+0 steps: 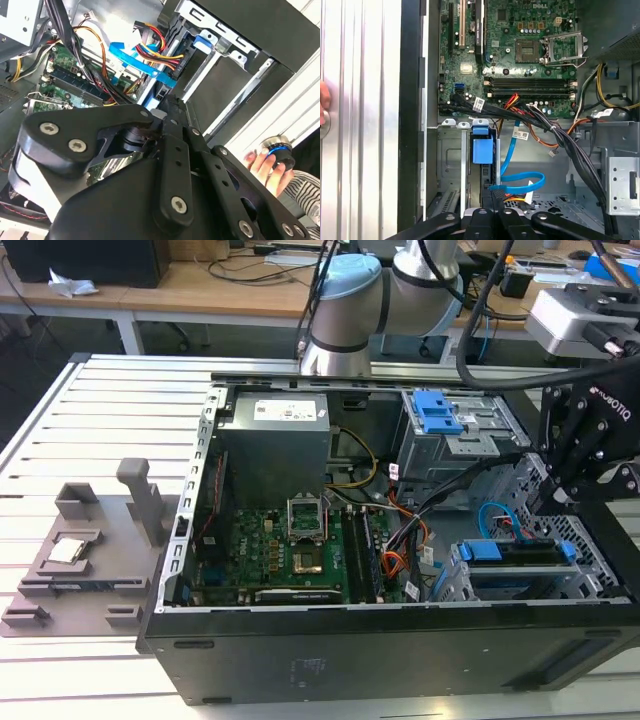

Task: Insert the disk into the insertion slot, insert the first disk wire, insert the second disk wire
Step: 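Insert the second disk wire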

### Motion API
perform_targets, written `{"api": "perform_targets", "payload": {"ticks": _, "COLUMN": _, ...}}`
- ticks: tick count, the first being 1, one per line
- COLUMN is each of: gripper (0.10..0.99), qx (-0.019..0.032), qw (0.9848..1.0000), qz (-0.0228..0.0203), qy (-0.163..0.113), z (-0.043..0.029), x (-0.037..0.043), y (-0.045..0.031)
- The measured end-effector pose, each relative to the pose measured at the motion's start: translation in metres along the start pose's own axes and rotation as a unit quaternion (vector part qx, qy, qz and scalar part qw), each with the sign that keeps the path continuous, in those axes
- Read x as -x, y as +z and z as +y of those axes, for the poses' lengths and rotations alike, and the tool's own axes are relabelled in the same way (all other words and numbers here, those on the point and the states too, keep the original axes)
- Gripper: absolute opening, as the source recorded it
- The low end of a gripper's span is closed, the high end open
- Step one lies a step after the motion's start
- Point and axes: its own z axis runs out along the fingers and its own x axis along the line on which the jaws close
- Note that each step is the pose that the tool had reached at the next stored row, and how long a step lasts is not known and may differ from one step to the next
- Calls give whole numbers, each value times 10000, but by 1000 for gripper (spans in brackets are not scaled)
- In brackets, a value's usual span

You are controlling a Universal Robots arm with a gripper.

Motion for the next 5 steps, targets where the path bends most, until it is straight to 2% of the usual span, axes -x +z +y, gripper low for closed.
{"api": "perform_targets", "payload": {"ticks": 5, "gripper": 106, "qx": 0, "qw": 10000, "qz": -1, "qy": 0, "z": 0, "x": 0, "y": 0}}
